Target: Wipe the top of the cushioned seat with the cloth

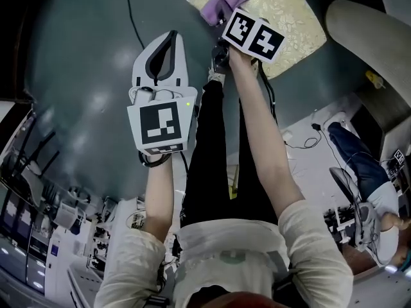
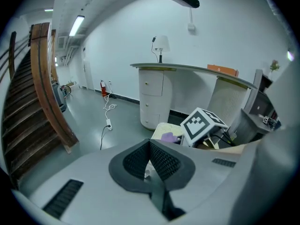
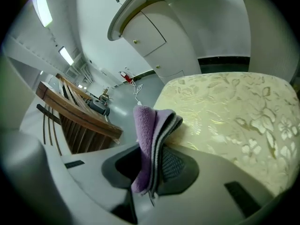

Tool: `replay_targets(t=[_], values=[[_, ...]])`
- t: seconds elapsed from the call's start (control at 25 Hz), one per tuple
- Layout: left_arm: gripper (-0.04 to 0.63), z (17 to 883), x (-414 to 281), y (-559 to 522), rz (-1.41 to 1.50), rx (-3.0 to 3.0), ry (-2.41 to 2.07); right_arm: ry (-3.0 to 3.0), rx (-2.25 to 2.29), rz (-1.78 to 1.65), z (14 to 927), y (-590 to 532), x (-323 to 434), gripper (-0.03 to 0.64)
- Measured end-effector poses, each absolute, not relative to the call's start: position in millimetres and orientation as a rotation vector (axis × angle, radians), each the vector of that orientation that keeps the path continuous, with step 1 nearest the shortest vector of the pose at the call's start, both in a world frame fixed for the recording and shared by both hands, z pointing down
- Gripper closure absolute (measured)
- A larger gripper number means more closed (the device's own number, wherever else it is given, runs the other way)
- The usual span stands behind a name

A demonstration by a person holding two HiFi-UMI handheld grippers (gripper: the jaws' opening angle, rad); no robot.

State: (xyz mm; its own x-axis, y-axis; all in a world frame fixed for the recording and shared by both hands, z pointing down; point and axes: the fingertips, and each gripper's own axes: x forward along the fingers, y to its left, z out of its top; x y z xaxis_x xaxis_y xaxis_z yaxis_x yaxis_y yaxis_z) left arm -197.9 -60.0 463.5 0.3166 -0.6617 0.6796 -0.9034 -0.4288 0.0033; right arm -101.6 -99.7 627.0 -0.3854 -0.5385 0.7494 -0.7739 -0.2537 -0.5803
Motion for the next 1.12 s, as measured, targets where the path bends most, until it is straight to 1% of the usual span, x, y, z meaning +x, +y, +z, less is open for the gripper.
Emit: replay_targets(t=[0.6, 0.84, 1.12], values=[[0.603, 457.7, -134.4, -67.5, 0.896, 2.310, -1.264, -1.563, 1.641, 1.662, 627.0, 57.7, 22.7, 0.528], [0.603, 449.3, -99.9, -67.0, 0.898, 2.352, -1.226, -1.521, 1.692, 1.697, 625.4, 86.6, 50.8, 0.528], [0.603, 445.0, -87.8, -64.3, 0.916, 2.369, -1.212, -1.492, 1.699, 1.708, 626.1, 104.0, 65.4, 0.527]])
